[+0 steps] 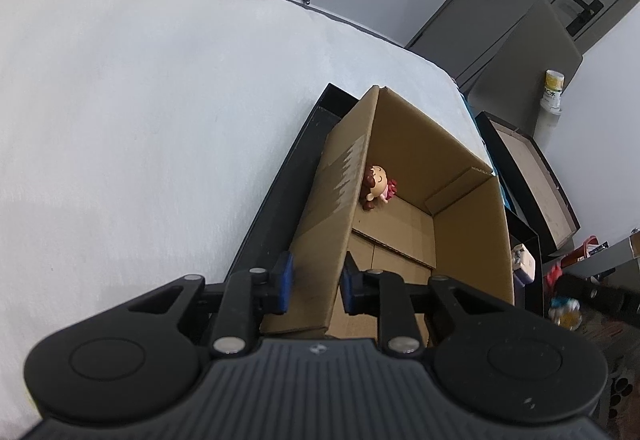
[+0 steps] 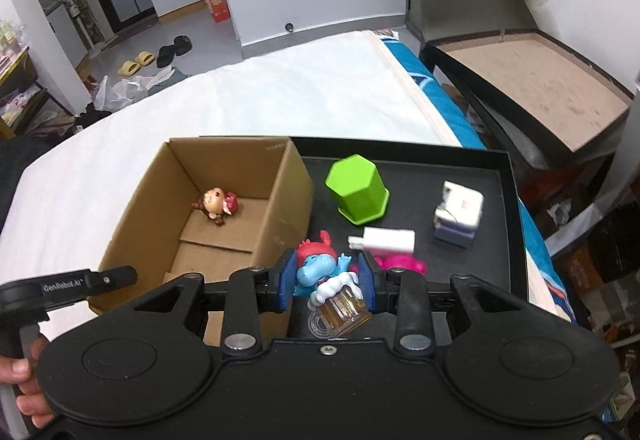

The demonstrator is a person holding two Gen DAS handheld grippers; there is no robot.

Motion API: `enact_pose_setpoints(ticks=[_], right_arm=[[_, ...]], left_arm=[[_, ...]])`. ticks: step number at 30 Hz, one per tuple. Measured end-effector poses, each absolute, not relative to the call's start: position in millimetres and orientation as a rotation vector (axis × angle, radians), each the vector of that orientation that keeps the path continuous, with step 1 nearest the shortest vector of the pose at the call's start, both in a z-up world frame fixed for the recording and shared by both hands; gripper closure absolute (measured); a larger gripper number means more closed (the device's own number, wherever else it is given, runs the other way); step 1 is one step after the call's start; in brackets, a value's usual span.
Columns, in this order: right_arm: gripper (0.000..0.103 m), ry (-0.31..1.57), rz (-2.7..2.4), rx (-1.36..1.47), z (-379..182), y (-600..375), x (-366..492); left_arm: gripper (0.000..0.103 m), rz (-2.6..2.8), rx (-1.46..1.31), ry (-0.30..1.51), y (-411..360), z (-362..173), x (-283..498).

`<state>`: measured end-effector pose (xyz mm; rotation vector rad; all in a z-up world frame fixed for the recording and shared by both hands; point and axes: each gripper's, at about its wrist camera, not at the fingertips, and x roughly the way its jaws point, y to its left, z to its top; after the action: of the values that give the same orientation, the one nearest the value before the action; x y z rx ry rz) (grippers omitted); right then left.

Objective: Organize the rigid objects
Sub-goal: 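Carry the smurf figure with the right tool over the box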

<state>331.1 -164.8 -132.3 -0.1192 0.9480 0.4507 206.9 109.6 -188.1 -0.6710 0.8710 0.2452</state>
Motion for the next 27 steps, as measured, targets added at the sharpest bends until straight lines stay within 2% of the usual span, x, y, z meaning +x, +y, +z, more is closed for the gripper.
enact_pose_setpoints(ticks=[27], right_arm=[[0.070,0.934,0.555,-0.263,-123,-73,355]], left_arm=[[0.080,0.224,-0.695,0.875,116,-188,206]])
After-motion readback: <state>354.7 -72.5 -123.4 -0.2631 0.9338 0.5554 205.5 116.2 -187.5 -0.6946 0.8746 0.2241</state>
